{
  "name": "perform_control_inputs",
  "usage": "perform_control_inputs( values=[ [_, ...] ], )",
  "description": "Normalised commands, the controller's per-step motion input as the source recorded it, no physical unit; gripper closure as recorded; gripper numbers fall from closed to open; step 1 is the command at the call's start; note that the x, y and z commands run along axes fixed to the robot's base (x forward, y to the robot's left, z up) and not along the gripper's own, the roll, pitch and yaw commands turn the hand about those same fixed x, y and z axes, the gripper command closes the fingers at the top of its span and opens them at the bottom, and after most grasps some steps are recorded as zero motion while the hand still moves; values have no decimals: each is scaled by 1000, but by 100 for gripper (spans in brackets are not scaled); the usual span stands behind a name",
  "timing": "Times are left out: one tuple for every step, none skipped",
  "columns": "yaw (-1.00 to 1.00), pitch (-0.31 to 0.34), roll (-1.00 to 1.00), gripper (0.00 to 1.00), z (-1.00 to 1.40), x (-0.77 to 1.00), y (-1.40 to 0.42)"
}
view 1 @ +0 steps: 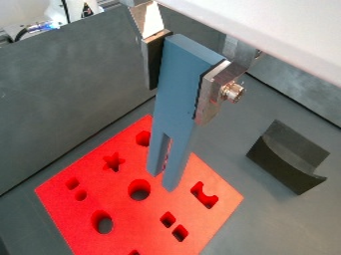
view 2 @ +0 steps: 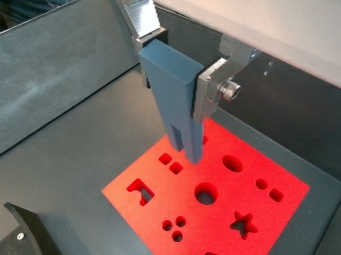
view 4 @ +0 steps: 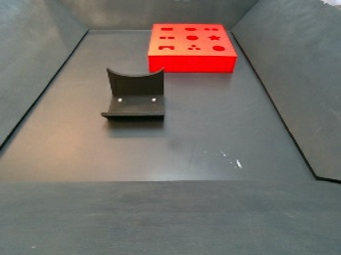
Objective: Insert the double-square object.
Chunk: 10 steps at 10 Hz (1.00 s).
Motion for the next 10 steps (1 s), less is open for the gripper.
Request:
perform_control_inputs(
  values=[
    [23,0,-56,100,-14,-29,0],
    [0,-3,-7,100,0,-11,0],
    [0,104,-76,100,-443,0,-23],
    [0,300,164,100,-474,149,-231],
    [6,114,500,100,0,349,-249],
    [0,73,500,100,60,471,-151],
    [0,51,500,100,54,503,-134],
    [0,44,500,100,51,514,-129],
    [0,46,500,100,51,509,-129],
    [0,99,500,100,69,440,-174]
  ],
)
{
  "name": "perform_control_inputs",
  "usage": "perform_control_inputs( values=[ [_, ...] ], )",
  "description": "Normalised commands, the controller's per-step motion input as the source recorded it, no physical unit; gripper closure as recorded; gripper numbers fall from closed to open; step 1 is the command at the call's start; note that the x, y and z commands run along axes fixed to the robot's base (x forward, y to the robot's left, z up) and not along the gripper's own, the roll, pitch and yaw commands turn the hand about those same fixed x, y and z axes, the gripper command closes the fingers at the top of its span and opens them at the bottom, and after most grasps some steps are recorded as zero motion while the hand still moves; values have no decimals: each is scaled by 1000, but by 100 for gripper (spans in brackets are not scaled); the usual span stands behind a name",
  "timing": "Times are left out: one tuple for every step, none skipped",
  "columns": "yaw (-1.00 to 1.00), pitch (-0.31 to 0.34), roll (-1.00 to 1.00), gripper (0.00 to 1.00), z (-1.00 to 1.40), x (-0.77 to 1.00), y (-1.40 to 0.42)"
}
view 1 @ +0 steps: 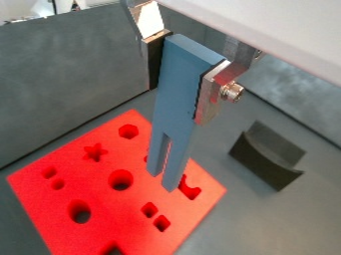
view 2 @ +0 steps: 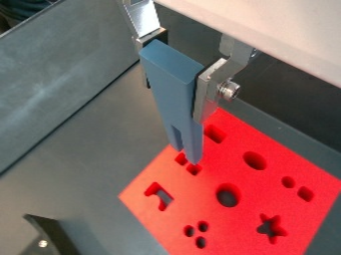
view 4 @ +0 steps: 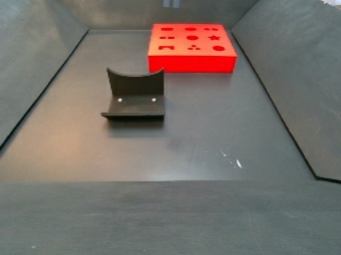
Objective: Insert the double-square object.
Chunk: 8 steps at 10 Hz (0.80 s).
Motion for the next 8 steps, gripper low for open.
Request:
perform_control_inputs(
  values=[
    [0,13,116,100,0,197,-154],
    [0,-4,0,100,-177,0,0],
    [606,-94,116,100,-329,260,163],
    [923,-139,63,100,-426,0,20],
    [703,-43,119,100,-246,131,-243],
    [0,0,10,100,0,0,0],
    [-11,3,3,100,-11,20,-71],
    [-417,0,284,100,-286,383,-391]
  ],
)
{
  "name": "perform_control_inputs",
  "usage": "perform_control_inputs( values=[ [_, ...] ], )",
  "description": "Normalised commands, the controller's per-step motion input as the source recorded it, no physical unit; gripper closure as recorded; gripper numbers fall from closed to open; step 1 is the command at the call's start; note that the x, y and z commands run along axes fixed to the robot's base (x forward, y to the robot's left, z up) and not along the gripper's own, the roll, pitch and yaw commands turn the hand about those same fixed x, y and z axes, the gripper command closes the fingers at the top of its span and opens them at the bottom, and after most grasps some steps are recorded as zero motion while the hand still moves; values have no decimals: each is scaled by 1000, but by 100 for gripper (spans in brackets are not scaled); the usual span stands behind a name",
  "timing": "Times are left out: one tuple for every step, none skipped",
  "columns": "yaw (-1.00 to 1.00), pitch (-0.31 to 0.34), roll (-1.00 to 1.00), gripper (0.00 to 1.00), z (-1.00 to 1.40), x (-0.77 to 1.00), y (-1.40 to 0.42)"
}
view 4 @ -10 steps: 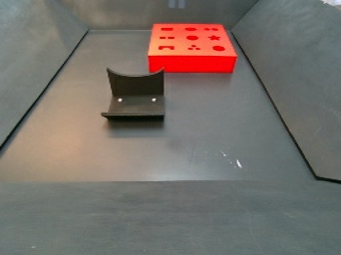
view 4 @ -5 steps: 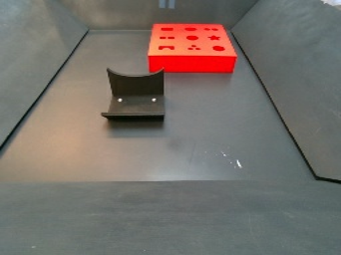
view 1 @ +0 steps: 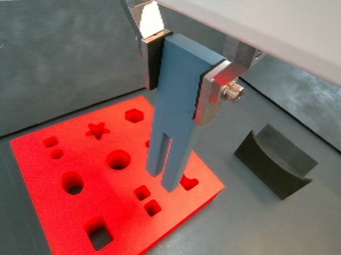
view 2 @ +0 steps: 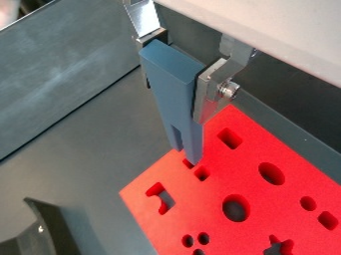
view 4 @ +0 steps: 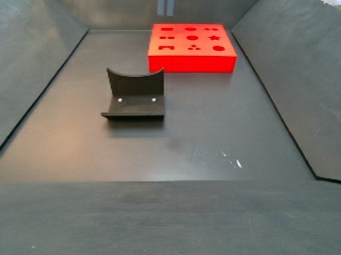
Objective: Insert the double-square object.
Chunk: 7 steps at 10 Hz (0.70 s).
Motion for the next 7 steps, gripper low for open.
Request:
perform_control_inputs(
  values=[
    [-609,0,379,100,-491,251,-263],
    [-694,-4,383,100,-469,171,-140],
    [-300,56,174,100,0,66,-60],
    [0,0,0,100,-23,0,0],
    [0,0,0,100,-337,0,0],
    [0,19,0,100,-609,-40,0],
    [0,70,-73,100,-203,0,0]
  ],
)
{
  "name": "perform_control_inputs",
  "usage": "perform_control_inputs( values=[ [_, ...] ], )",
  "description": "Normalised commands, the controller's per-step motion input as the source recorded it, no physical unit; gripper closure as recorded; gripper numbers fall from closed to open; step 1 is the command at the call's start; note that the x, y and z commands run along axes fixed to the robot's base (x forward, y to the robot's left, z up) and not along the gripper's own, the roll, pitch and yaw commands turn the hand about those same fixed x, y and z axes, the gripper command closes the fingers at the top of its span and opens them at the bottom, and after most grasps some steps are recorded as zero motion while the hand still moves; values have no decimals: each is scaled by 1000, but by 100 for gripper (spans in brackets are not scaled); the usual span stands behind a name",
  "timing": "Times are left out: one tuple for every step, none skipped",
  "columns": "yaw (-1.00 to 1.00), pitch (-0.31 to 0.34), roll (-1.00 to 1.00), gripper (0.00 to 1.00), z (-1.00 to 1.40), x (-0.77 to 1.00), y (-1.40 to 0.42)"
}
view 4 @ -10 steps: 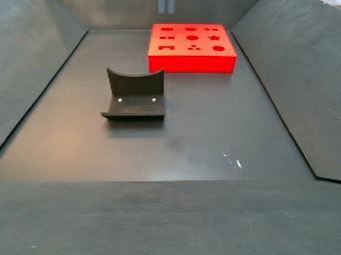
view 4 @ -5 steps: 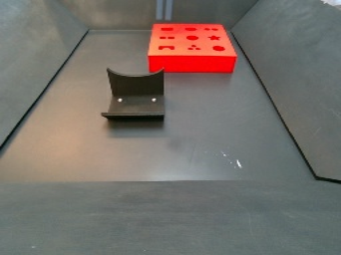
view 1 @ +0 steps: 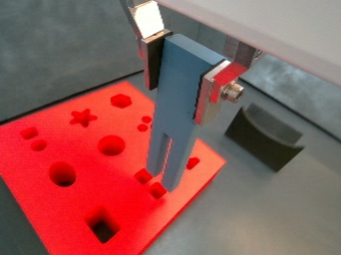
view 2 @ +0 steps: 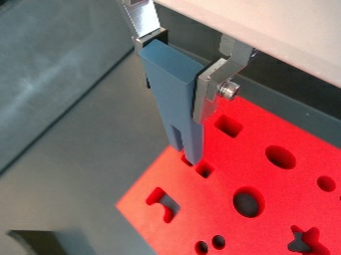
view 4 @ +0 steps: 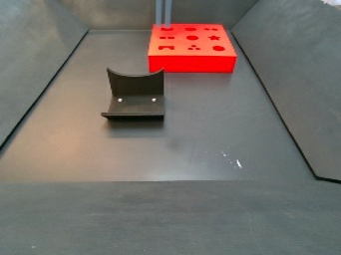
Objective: Insert the double-square object.
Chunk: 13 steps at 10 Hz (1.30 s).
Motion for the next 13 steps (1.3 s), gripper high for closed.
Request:
perform_control_inputs(
  values=[
    [0,0,0,100,0,0,-34],
    [-29,-6,0,100,-180,0,-37],
    [-134,-53,73,100,-360,0,0],
    [-69,0,0,100,-123,0,0],
    [0,0,0,100,-37,0,0],
    [0,-34,0,100,-463,-66,0],
    [-6,-67,31,100,-609,-180,0],
    [0,0,-53,100,-40,0,0],
    [0,0,0,100,-43,0,0],
    [0,-64,147,100,-600,0,-43],
    [0,0,149,100,-903,0,-23],
    [0,0,79,100,-980,0,-9],
    [0,21,26,100,-986,0,-54]
  ],
)
